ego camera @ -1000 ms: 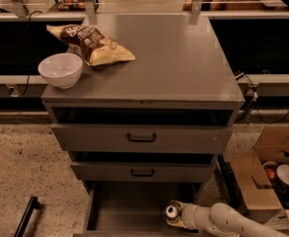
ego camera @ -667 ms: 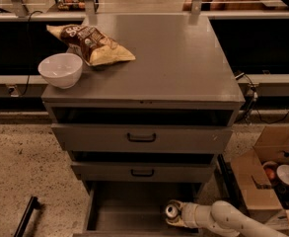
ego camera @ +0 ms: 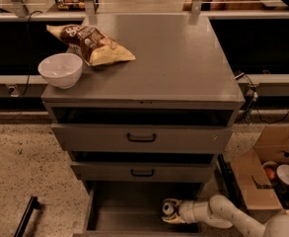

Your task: Place green can into bottom drawer

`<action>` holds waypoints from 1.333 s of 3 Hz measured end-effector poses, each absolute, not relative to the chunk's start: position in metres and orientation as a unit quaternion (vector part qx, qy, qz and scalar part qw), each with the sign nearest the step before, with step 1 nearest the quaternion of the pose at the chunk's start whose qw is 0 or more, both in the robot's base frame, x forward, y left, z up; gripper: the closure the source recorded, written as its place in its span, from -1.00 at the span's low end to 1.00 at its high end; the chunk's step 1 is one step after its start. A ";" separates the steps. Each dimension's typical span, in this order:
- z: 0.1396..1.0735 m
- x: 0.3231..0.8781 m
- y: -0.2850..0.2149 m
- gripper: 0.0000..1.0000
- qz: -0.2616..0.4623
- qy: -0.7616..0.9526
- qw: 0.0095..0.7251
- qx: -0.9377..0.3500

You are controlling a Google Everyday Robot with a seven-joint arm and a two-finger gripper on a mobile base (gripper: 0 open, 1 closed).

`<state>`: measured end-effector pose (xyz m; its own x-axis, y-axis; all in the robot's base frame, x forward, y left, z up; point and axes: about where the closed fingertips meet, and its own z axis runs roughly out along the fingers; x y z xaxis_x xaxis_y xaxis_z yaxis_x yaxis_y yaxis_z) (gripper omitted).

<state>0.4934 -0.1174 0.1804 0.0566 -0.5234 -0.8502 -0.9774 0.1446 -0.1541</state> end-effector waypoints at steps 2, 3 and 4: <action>0.192 0.510 -0.134 0.18 0.275 0.622 0.428 -0.596; 0.191 0.510 -0.131 -0.29 0.277 0.621 0.427 -0.596; 0.190 0.509 -0.128 -0.76 0.279 0.620 0.427 -0.596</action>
Offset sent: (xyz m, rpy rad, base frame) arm 0.0179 -0.0187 0.0119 0.0184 -0.0181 0.0062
